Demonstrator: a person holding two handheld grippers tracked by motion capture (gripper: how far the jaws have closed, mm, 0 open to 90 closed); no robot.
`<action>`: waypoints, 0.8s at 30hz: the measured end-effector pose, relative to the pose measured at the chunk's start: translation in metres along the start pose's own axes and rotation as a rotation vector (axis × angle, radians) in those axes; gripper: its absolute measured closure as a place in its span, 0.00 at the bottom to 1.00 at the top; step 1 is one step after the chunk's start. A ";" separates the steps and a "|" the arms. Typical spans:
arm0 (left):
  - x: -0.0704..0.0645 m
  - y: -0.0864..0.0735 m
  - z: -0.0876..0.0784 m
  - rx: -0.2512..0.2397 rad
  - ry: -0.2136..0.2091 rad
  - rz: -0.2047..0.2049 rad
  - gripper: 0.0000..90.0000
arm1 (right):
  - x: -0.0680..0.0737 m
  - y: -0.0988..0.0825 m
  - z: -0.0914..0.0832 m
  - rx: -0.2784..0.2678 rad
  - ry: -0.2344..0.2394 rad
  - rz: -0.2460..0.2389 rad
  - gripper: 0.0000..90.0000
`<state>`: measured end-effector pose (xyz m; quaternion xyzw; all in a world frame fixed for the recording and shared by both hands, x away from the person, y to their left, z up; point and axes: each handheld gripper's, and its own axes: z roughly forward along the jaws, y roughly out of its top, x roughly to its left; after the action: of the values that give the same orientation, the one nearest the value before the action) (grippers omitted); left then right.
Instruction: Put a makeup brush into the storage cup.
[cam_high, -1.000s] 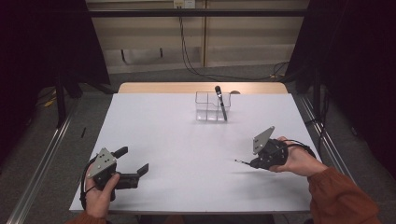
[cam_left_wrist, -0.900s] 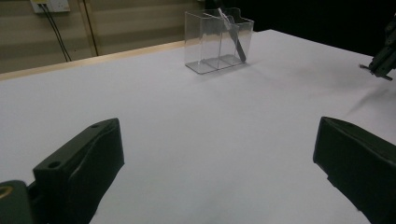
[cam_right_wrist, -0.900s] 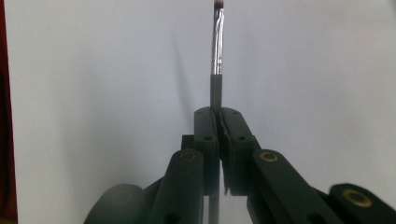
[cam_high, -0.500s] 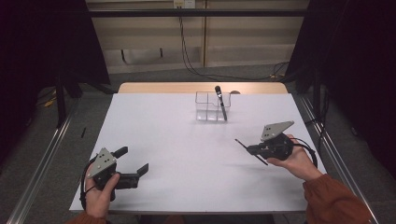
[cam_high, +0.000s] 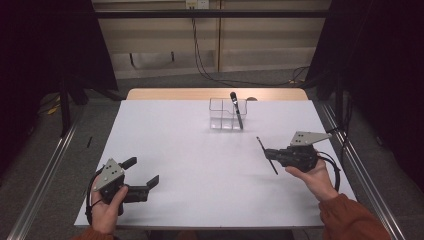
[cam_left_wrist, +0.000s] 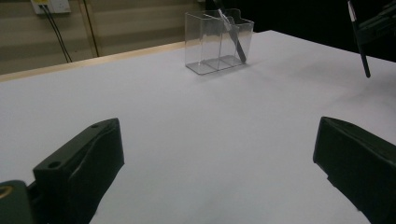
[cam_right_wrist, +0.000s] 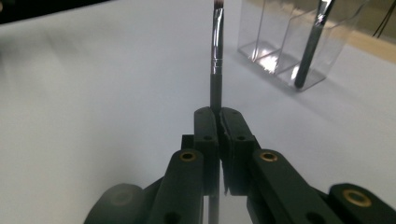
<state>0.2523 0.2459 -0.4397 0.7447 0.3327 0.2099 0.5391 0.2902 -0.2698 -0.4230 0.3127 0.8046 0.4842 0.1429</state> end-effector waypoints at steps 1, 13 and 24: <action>0.000 0.000 0.000 0.000 0.000 0.001 0.02 | 0.000 0.000 0.000 -0.017 0.010 0.008 0.96; 0.000 0.000 0.000 -0.004 -0.004 0.000 0.02 | 0.002 0.002 0.006 -0.104 -0.004 0.039 0.96; -0.001 0.000 0.000 -0.028 0.005 -0.010 0.02 | -0.003 0.019 0.013 -0.144 -0.031 0.054 0.96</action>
<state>0.2519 0.2455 -0.4393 0.7350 0.3347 0.2136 0.5496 0.3061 -0.2565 -0.4135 0.3308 0.7567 0.5394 0.1645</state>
